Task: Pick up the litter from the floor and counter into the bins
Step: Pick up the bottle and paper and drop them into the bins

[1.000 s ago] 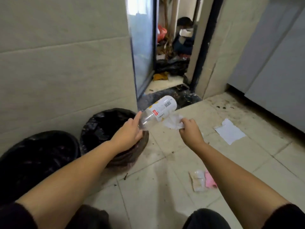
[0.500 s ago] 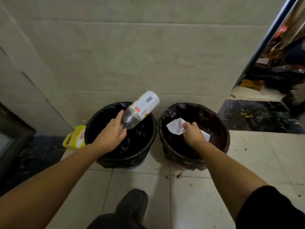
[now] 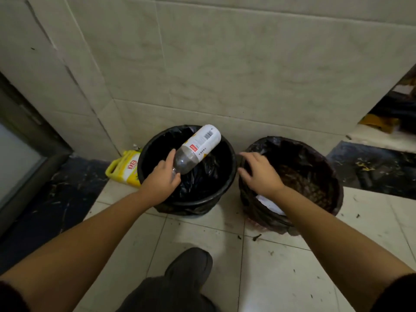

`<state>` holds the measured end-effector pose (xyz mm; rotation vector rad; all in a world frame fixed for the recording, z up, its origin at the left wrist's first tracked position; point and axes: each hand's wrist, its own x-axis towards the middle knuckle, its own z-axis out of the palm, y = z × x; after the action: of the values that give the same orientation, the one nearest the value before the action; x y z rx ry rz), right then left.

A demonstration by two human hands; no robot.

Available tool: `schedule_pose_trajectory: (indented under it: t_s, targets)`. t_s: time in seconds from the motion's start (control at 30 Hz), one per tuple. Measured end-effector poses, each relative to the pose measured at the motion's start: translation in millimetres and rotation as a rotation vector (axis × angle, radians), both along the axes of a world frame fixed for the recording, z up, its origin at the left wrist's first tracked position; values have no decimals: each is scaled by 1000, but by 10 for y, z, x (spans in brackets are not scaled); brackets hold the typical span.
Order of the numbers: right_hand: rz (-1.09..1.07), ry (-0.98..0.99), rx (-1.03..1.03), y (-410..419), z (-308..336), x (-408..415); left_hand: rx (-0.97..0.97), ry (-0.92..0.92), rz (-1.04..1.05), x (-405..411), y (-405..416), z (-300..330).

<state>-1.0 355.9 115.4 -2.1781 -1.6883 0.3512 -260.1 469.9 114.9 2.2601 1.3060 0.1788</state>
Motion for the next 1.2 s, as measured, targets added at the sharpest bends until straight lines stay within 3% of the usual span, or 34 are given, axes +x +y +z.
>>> schedule_pose_trajectory:
  t_s: [0.07,0.17,0.47,0.63,0.77,0.87,0.93,1.03,1.1,1.2]
  targets:
    - [325,-116,-150,2,90,-341,25,161,12,35,28,16]
    - [502,-256,-416,-9,-30,-615,2,430,-32,51,95,-21]
    - [510,-287,-306,142,-160,-593,-168,744,-223,477,563,-732]
    - [524,-220,-218,122,-231,-559,-184,1035,-417,647,694,-1133]
    - [547,-209,-196,133,-284,-543,-296,1015,-450,810,622,-995]
    - [555,-251,-318,139,-278,-550,-327,1058,-440,676,627,-1039]
    - [550,-255,-389,148,-237,-563,-293,945,-392,646,637,-893]
    - [452,-83,-392,159,-96,-559,-53,694,-368,752,632,-489]
    - [323,-2,-291,112,100,-464,184,516,-352,887,568,-91]
    - [106,6,-119,-177,391,-128,380,290,-387,1199,368,392]
